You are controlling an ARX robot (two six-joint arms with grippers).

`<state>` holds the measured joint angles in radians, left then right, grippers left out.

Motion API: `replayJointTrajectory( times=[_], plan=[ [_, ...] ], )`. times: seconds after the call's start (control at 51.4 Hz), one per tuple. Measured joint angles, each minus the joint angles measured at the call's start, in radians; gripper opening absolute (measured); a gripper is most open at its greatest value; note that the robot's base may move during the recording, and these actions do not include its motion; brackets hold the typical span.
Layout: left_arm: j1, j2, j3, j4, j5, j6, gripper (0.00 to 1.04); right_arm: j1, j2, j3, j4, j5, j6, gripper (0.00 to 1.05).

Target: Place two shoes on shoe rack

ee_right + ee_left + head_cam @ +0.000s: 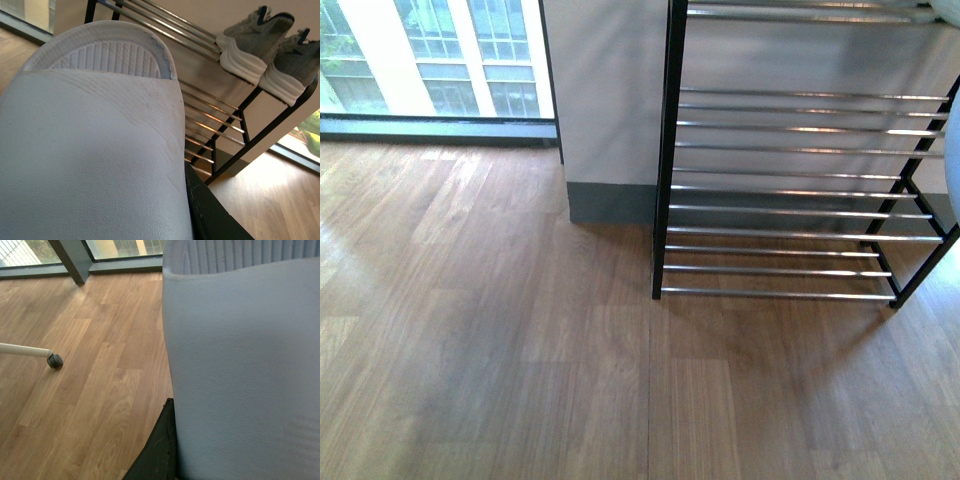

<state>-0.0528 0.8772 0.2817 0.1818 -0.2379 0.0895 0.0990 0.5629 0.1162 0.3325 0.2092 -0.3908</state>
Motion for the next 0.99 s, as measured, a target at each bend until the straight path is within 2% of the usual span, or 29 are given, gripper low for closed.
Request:
replayJointTrajectory(
  times=[0.992],
  plan=[
    [0.0,0.003,0.0,0.0,0.0,0.0,0.02,0.0,0.004,0.0,0.0,0.001,0.003,0.01]
  ],
)
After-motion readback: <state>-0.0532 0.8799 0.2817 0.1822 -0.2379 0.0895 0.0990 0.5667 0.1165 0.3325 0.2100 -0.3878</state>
